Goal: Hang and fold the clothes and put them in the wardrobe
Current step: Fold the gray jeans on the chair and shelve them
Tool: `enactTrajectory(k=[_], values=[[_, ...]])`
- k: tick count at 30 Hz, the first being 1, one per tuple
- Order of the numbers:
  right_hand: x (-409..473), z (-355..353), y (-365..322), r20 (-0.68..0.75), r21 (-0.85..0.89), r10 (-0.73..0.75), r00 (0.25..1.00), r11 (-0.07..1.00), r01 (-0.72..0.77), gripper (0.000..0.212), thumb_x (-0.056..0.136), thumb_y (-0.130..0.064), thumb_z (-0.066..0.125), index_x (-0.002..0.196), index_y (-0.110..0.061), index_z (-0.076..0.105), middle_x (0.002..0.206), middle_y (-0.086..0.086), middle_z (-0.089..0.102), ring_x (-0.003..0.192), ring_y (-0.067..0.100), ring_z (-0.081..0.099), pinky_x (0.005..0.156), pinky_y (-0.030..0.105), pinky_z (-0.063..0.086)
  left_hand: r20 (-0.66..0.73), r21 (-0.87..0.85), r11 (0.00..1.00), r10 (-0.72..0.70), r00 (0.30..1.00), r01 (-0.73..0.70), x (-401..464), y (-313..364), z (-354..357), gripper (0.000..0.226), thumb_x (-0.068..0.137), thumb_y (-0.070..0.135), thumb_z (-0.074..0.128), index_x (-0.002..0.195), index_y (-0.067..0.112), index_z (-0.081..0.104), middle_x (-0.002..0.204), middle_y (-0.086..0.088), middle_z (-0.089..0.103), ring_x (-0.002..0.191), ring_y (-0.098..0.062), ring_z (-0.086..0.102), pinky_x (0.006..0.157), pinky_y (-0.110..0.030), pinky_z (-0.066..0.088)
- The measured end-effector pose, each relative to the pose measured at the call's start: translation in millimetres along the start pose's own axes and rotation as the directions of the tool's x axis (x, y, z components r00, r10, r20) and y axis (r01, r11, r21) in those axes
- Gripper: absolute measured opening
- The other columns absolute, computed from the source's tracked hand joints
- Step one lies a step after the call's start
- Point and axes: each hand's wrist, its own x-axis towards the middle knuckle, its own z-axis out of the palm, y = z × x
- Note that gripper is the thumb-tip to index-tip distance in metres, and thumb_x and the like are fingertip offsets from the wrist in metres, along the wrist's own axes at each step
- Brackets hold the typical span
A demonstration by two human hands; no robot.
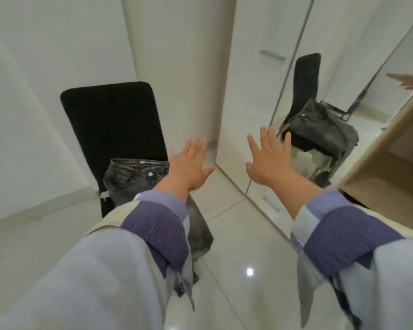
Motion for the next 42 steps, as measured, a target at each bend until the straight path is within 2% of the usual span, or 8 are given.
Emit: enactTrajectory(k=[5,10,20,25,30,34,38,42], values=[[27,11,-98,0.038,-0.002,-0.195,0.98,0.981,0.195,0.068,0.097,-0.046,0.025,0.151,-0.021,-0.009,0.157,0.013,-0.019,0.144,0.03,-0.02,0.112,0.06,-0.012,0.07,-0.049,0.975,-0.212,0.975,0.216,-27,-107,23,0.074,0.097,0.054,0.026,0.15,0.021,-0.013,0.157,0.001,-0.022,0.144,-0.021,-0.02,0.112,-0.061,-0.006],[52,21,-160,0.077,0.018,-0.302,0.95,0.953,0.302,0.069,0.096,-0.047,0.027,0.151,-0.021,-0.007,0.157,0.014,-0.018,0.144,0.031,-0.02,0.113,0.06,-0.01,0.112,-0.059,0.94,-0.329,0.938,0.337,-28,-172,41,0.076,0.095,0.056,0.028,0.15,0.022,-0.013,0.157,0.001,-0.021,0.144,-0.021,-0.02,0.113,-0.061,-0.004],[164,82,-218,0.132,0.008,-0.407,0.904,0.912,0.41,0.071,0.095,-0.048,0.03,0.151,-0.023,-0.005,0.158,0.014,-0.013,0.146,0.032,-0.014,0.114,0.059,-0.005,0.253,-0.036,0.896,-0.42,0.872,0.442,44,-243,97,0.083,0.094,0.05,0.043,0.15,0.022,-0.012,0.155,-0.002,-0.027,0.143,-0.024,-0.023,0.114,-0.059,-0.004],[237,140,-255,0.243,0.035,-0.451,0.859,0.889,0.457,0.076,0.094,-0.038,0.04,0.151,-0.023,-0.008,0.159,0.012,-0.013,0.145,0.031,-0.015,0.113,0.057,-0.007,0.311,-0.013,0.875,-0.457,0.833,0.485,112,-276,140,0.085,0.094,0.047,0.046,0.15,0.021,-0.013,0.155,-0.002,-0.027,0.143,-0.024,-0.023,0.113,-0.059,-0.003],[306,204,-299,0.282,0.083,-0.477,0.832,0.876,0.475,0.084,0.089,-0.027,0.051,0.151,-0.02,-0.006,0.159,0.01,-0.009,0.146,0.03,-0.011,0.114,0.056,-0.004,0.256,0.07,0.887,-0.458,0.851,0.457,176,-321,192,0.087,0.091,0.04,0.052,0.151,0.02,-0.007,0.158,-0.002,-0.019,0.144,-0.024,-0.019,0.113,-0.059,-0.003],[354,247,-322,0.334,0.087,-0.447,0.83,0.891,0.445,0.094,0.085,-0.019,0.058,0.151,-0.015,-0.008,0.159,0.01,-0.011,0.146,0.029,-0.012,0.116,0.055,-0.002,0.152,0.161,0.885,-0.459,0.875,0.437,204,-360,222,0.083,0.082,0.021,0.062,0.15,0.02,0.013,0.157,-0.004,0.006,0.146,-0.025,-0.001,0.115,-0.057,0.006],[379,282,-346,0.334,0.125,-0.459,0.823,0.887,0.444,0.085,0.082,-0.013,0.058,0.151,-0.012,0.007,0.158,0.01,0.01,0.147,0.028,0.0,0.116,0.056,-0.001,0.032,0.255,0.849,-0.487,0.873,0.464,217,-372,250,0.083,0.074,0.022,0.07,0.142,0.019,0.022,0.146,-0.007,0.024,0.137,-0.031,0.021,0.108,-0.052,0.027],[385,301,-357,0.211,0.139,-0.488,0.847,0.873,0.468,0.067,0.08,-0.007,0.057,0.141,-0.011,0.031,0.134,0.012,0.047,0.132,0.032,0.036,0.117,0.057,0.003,-0.022,0.333,0.82,-0.487,0.873,0.466,228,-373,263,0.066,0.075,0.02,0.07,0.129,0.017,0.034,0.131,-0.009,0.038,0.121,-0.031,0.037,0.098,-0.05,0.034]])
